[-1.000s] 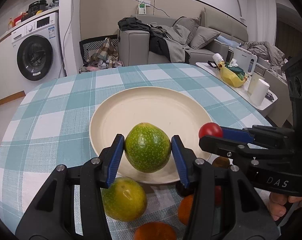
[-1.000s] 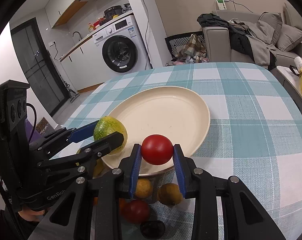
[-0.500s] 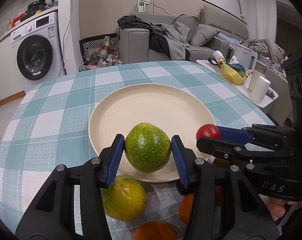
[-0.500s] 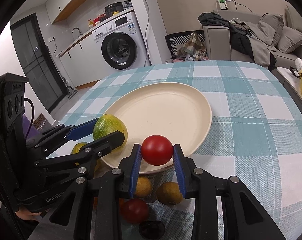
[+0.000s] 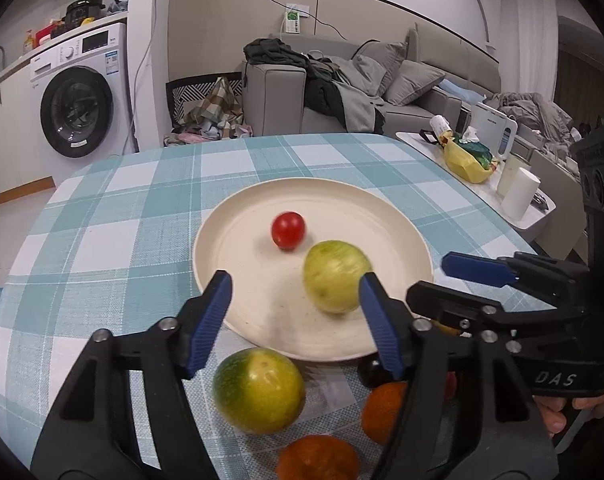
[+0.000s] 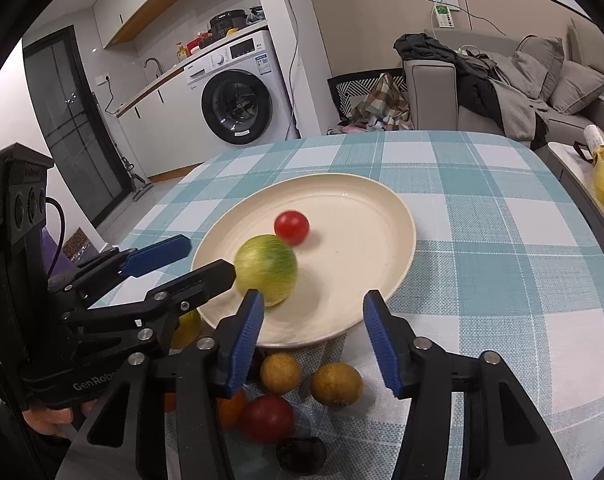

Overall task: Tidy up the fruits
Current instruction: 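Lower both fruits onto the cream plate and open both tools, then move the left tool to a yellow-green fruit and close on it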

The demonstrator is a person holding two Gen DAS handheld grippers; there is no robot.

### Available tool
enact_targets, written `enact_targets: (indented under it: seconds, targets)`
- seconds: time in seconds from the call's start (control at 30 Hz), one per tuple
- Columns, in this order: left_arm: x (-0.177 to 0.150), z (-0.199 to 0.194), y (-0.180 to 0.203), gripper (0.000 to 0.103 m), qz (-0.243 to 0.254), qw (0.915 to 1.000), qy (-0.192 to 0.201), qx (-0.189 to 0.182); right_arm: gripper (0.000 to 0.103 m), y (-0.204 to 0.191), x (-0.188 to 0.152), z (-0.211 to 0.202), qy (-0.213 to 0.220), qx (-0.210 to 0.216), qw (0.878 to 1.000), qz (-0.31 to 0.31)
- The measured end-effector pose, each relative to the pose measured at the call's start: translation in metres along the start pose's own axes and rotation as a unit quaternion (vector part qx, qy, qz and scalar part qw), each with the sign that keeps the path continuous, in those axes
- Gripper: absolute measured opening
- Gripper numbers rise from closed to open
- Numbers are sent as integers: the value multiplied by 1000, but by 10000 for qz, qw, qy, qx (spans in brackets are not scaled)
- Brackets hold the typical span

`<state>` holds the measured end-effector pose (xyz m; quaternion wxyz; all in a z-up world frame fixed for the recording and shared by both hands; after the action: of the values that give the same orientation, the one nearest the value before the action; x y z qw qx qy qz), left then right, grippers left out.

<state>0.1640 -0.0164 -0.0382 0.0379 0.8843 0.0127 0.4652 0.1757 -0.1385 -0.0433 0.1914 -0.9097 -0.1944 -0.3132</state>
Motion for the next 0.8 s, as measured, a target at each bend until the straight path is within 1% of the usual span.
enact_targets:
  seconds: [0.03, 0.07, 0.1, 0.13, 0.17, 0.2, 0.23, 0.27, 0.33, 0.37, 0.47, 0.67, 0.8]
  targets:
    - [0, -2, -2, 73, -9, 10000, 7, 53, 67, 1, 0, -1, 12, -22, 10000, -4]
    - [0, -4, -3, 78, -14, 9999, 12, 108, 77, 2, 0, -3, 28, -41, 10000, -5]
    - [0, -8, -4, 82, -14, 9999, 41, 141, 81, 2, -1, -5, 40, -44, 10000, -6]
    - [-1, -12, -6, 83, -5, 9999, 73, 149, 86, 3, -1, -6, 44, -28, 10000, -9]
    - [-1, -15, -6, 84, 15, 9998, 88, 156, 87, 4, -1, -7, 30, -18, 10000, -12]
    - [-2, -18, -7, 88, 46, 9998, 98, 181, 88, 5, -1, -8, -10, -17, 10000, -19]
    - [-3, -21, -8, 90, 72, 9997, 106, 219, 91, 5, -1, -9, -30, -27, 10000, -32]
    - [-4, -25, -8, 93, 85, 9995, 145, 269, 97, 6, -2, -10, -42, -81, 9999, -54]
    - [-5, -33, -9, 98, 105, 9991, 214, 339, 102, 6, -3, -13, -45, -272, 9996, -99]
    - [-6, -36, -10, 102, 114, 9990, 244, 366, 102, 6, -3, -14, -46, -340, 9993, -114]
    - [-8, -46, -12, 102, 130, 9987, 292, 408, 103, 9, -2, -19, -77, -339, 9994, -47]
    - [-17, -55, -19, 102, 108, 9989, 188, 421, 103, 12, -4, -24, -215, -358, 9991, -5]
    - [-24, -60, -22, 102, 85, 9990, 151, 410, 103, 11, -9, -27, -325, -363, 9988, -93]
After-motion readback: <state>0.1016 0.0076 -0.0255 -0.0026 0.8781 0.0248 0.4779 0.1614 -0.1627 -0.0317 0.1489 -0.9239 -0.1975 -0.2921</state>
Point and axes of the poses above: each gripper's, at about its wrist camera, not at the fingertips, and z roughly the way its jaws point, y to its right, x to its top, the point moved 2 cm from there along z, roughly the way its jaws point, and after that the axes turned 2 degrees about y, right-handed, at the moved point
